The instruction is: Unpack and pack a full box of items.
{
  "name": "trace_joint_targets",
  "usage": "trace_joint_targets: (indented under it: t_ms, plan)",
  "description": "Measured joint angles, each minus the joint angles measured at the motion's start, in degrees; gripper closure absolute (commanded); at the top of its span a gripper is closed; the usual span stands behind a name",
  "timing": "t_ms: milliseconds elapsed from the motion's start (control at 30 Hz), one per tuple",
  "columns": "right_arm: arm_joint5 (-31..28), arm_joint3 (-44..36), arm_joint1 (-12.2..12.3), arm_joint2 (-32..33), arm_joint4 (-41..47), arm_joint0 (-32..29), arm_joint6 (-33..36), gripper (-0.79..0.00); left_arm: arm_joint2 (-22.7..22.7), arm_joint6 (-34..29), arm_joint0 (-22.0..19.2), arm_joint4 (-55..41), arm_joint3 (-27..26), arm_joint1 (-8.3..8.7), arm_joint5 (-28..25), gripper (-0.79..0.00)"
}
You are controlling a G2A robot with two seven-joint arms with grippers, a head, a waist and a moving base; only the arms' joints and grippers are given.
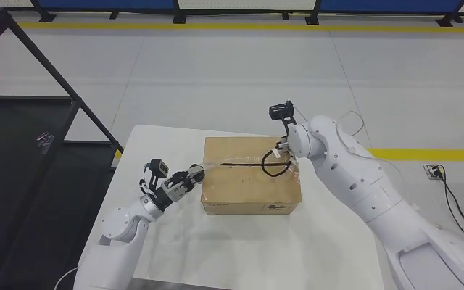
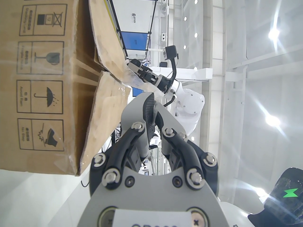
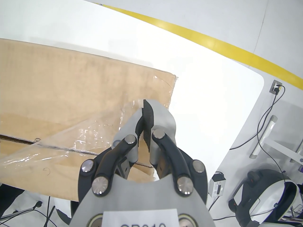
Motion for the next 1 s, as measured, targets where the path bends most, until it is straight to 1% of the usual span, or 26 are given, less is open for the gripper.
trace_joint_targets:
  t_ms: [167,267,467,600,800,1000]
  plan:
    - [-1.74,-2.25,1.02,3.4,0.93,-1.26,-0.49,0.0,-0.32,0.08,0.15,-0.23,-0.39,0.13,-0.08,0.0]
    - [-3.03,-5.0,2.05,5.98,1.11,-2.76,-0.26,0.0,-0.42,0.05,0.24,-0.4,-0.51,0.19,-0.04,0.0]
    - [-4.25,-12.81,4.35,11.33,0.25,-7.08,1.28,0.0,-0.36,0.01,0.26,-0.53,-0.64,0.27,-0.21,0.0]
    - [-4.74,-18.83,6.01,16.23,0.75,-10.61,2.53,0.0,-0.8,0.09,0.37,-0.67,-1.06,0.41,-0.44,0.0]
    - [-2.27,-26.33,7.86,22.32,0.9,-16.2,4.99,0.0,-1.89,-0.14,0.69,-2.0,-1.54,0.65,-0.24,0.0]
    - [2.43,-30.17,8.74,24.95,-0.23,-20.66,7.84,0.0,-1.89,0.05,0.14,-1.86,-0.87,0.75,-0.1,0.0]
